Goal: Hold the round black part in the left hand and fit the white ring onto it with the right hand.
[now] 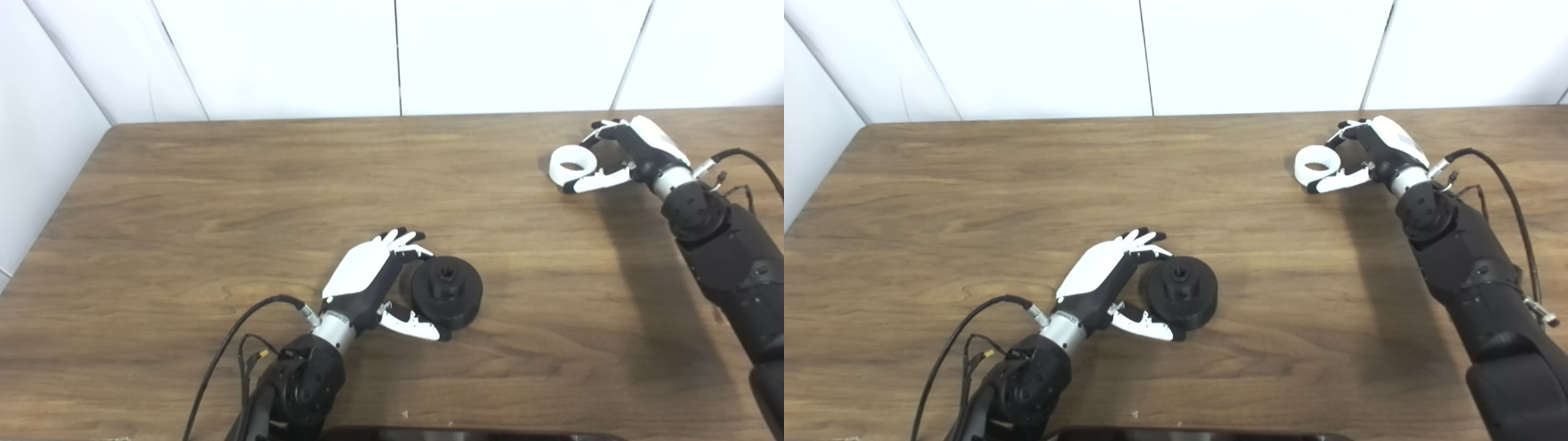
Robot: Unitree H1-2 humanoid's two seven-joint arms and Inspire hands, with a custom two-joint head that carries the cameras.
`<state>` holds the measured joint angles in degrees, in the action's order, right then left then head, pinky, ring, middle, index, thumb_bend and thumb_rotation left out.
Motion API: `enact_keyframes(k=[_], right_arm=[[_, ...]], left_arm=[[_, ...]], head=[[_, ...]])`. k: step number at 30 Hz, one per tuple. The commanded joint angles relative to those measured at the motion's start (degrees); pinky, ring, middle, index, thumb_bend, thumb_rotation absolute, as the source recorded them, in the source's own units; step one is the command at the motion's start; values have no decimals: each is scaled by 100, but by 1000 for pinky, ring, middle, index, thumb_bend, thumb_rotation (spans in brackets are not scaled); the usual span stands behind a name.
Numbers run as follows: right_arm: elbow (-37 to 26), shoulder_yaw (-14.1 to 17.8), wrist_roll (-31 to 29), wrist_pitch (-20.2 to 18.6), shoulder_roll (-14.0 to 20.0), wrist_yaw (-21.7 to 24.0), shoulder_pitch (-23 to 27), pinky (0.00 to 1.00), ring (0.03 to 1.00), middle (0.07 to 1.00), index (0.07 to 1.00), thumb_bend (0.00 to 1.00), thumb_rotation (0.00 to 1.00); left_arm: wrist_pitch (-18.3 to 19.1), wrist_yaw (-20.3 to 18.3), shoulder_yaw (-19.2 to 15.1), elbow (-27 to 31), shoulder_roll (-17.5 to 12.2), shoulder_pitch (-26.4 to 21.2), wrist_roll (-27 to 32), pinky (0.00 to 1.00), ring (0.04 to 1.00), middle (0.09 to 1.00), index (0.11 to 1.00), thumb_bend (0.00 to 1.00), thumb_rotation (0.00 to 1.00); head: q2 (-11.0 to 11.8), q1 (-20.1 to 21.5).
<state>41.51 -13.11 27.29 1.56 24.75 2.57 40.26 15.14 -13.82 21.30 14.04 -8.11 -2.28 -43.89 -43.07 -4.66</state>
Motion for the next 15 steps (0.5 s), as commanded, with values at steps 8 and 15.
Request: enact_keyframes(k=[8, 15], right_arm=[[-299, 143, -160, 181, 54, -115, 264, 990, 992, 890, 490, 524, 156], [-881, 215, -158, -96, 127, 2, 84, 971, 984, 883, 491, 524, 154]], left_arm=[[87, 16, 22, -103, -37, -39, -131, 1000, 1000, 942, 639, 854, 251], [108, -26, 23, -92, -51, -48, -113, 1000, 1000, 945, 639, 848, 255]], head=[[-19, -3], [-27, 2]])
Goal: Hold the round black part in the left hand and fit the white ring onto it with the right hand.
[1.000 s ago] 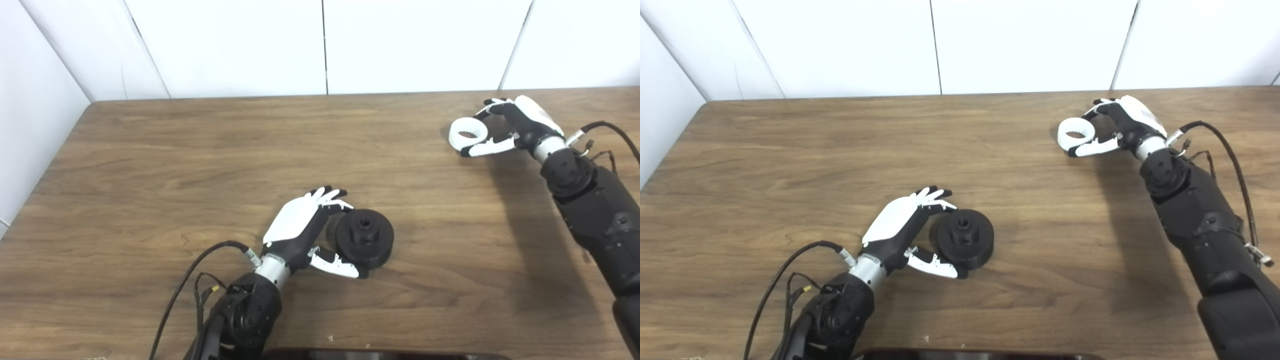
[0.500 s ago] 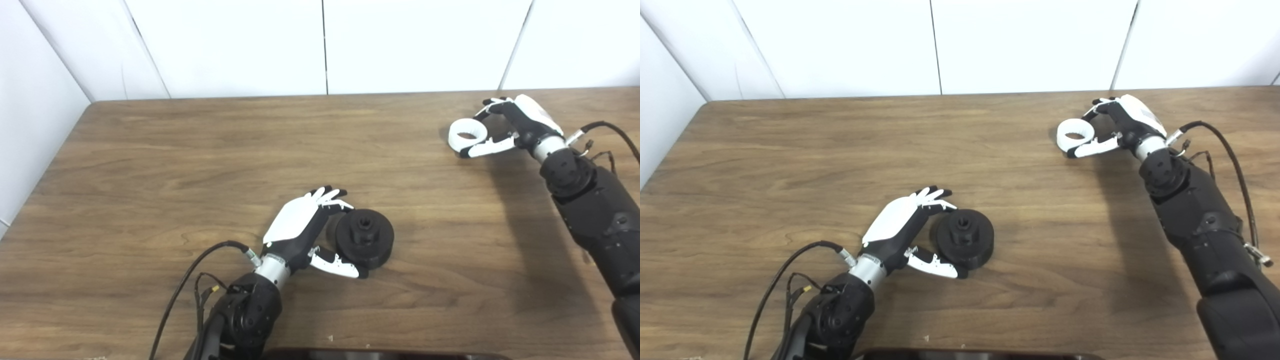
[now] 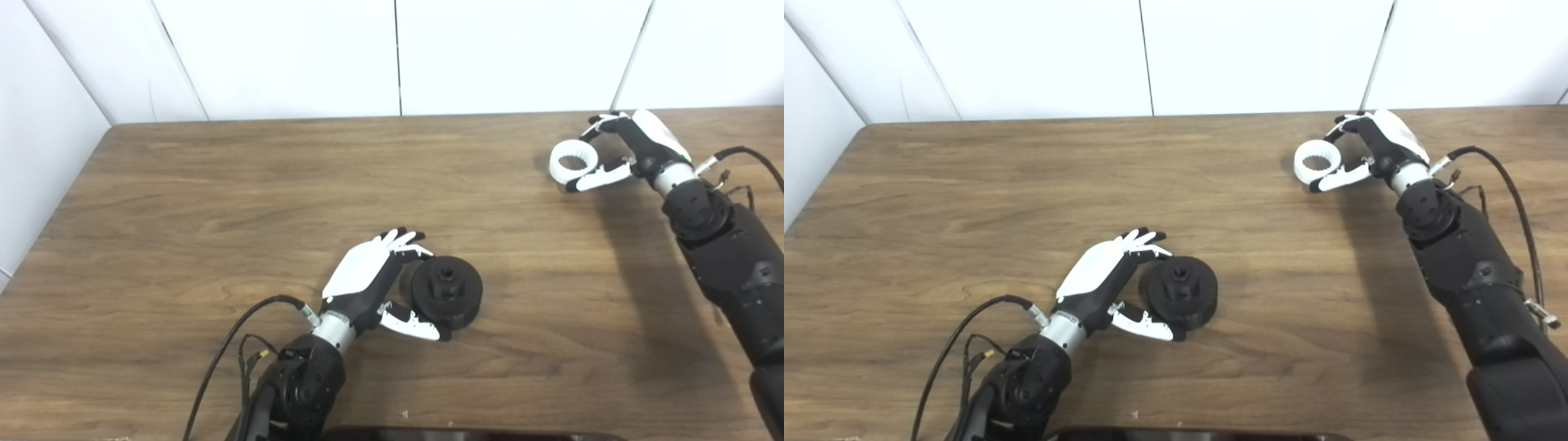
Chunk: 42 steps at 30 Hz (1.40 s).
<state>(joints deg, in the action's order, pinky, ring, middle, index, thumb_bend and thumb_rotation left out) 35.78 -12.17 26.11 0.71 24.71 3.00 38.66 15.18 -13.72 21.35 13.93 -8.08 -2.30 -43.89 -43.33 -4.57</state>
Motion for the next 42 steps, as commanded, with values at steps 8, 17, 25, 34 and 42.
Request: enact_keyframes(k=[8, 17, 25, 34, 42], right_arm=[[-937, 412, -341, -60, 125, 184, 1, 1000, 1000, 886, 490, 525, 151], [-2609, 512, -424, -593, 196, 666, -515, 999, 1000, 891, 490, 524, 155], [-3988, 533, -488, -921, 163, 1054, -950, 991, 991, 883, 489, 524, 155], [-4991, 466, -657, -1093, 143, 1561, -1353, 950, 984, 872, 489, 524, 158], [-5499, 318, -753, -1168, 145, 1938, -1589, 900, 971, 864, 489, 524, 154]], left_arm=[[95, -28, 18, -109, -74, -57, -127, 1000, 1000, 943, 638, 852, 254], [92, -41, 28, -99, -86, -39, -140, 1000, 1000, 941, 634, 855, 255], [70, -36, 41, -110, -93, -20, -126, 1000, 1000, 940, 635, 853, 262], [150, -84, 61, -39, -79, -2, -163, 1000, 1000, 942, 637, 853, 258], [159, -92, 85, -72, -52, -15, -149, 1000, 1000, 943, 639, 853, 266]], head=[[-2, -9], [-24, 2], [-43, 1], [-89, 27], [-107, 17]])
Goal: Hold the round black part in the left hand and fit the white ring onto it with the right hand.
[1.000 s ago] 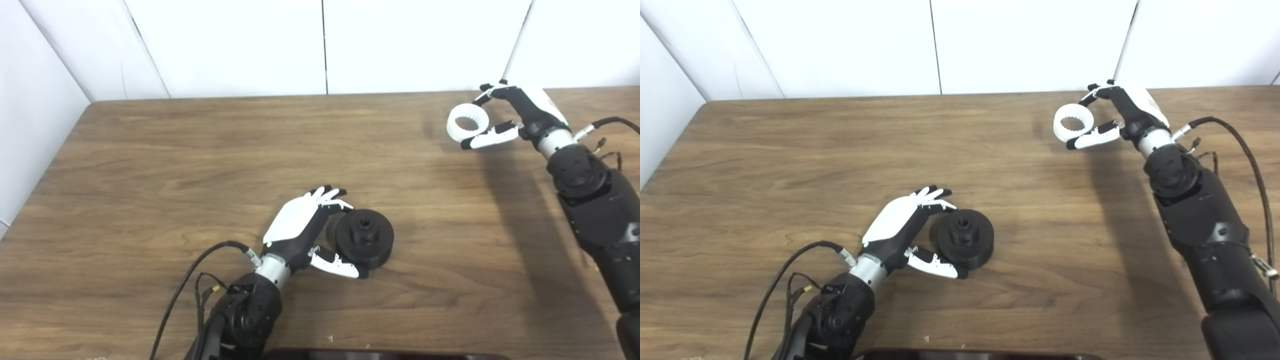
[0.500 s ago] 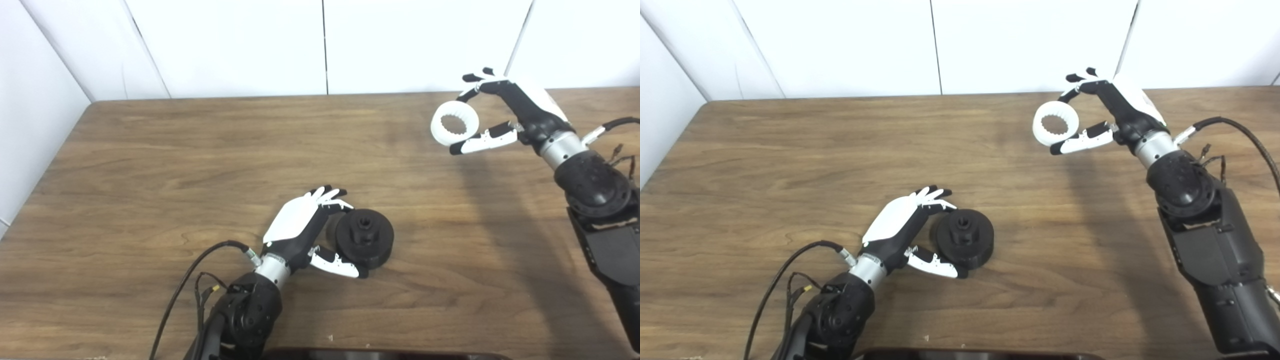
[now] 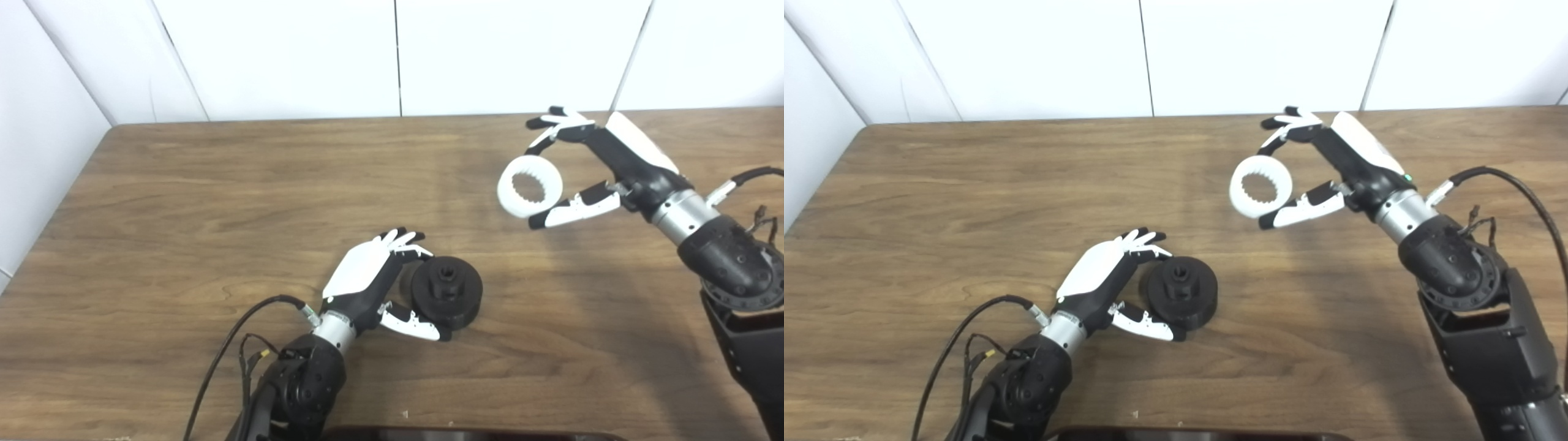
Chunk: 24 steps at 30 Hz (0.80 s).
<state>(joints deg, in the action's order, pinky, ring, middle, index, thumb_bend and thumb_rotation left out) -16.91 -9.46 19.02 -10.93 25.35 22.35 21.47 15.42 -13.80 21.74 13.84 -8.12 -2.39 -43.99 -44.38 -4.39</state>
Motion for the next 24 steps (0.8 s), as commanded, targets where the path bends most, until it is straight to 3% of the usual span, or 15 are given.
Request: enact_keyframes(k=[1, 9, 24], right_arm=[[-276, 28, -29, -45, 80, 52, 103, 896, 971, 865, 489, 524, 154], [-462, -107, -22, -11, 20, 252, 7, 913, 965, 862, 489, 525, 152], [-736, -465, 17, -290, -276, 515, -87, 935, 977, 864, 489, 524, 153]], left_arm=[[130, -77, 47, -67, -50, -3, -135, 1000, 1000, 943, 638, 853, 267], [137, -64, 47, -32, -52, 24, -132, 1000, 1000, 940, 639, 853, 267], [178, -115, 68, -7, -57, 11, -138, 1000, 1000, 941, 637, 852, 254]], head=[[-2, -1], [-43, 0], [-79, -2]])
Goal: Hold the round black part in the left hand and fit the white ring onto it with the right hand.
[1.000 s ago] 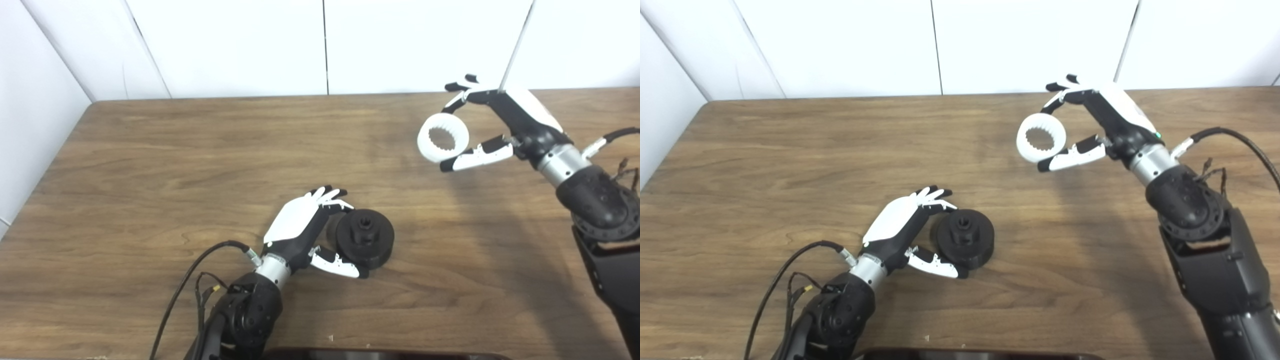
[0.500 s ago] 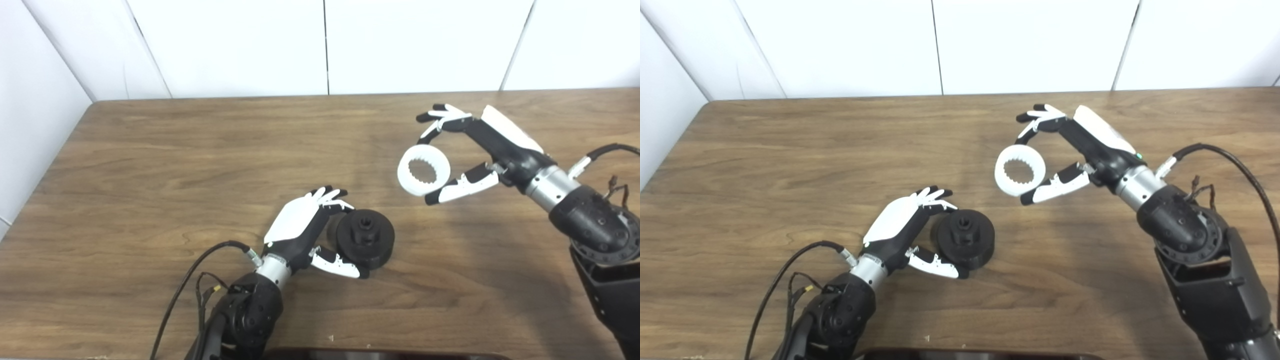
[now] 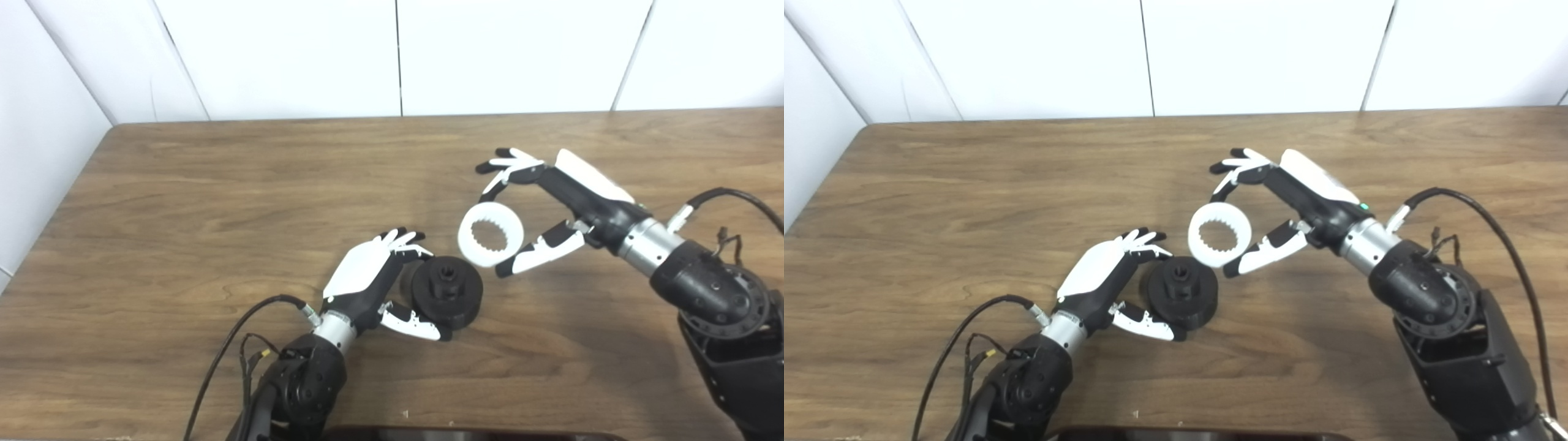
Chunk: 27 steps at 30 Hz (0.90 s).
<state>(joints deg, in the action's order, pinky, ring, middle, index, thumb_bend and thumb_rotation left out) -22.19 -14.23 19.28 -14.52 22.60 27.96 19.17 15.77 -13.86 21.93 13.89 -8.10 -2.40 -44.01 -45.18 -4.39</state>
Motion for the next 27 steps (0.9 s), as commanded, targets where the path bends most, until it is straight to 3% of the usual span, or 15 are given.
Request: enact_keyframes(k=[1, 27], right_arm=[[-201, -3, -1, 88, -17, -44, 140, 938, 975, 863, 489, 524, 153], [104, -486, 81, 218, -180, 68, 191, 1000, 977, 869, 490, 524, 157]], left_arm=[[144, -107, 49, -12, -58, 12, -133, 1000, 1000, 940, 637, 853, 253], [208, -102, 77, -9, -39, -7, -141, 1000, 1000, 941, 639, 851, 252]], head=[[2, -3], [8, -20]])
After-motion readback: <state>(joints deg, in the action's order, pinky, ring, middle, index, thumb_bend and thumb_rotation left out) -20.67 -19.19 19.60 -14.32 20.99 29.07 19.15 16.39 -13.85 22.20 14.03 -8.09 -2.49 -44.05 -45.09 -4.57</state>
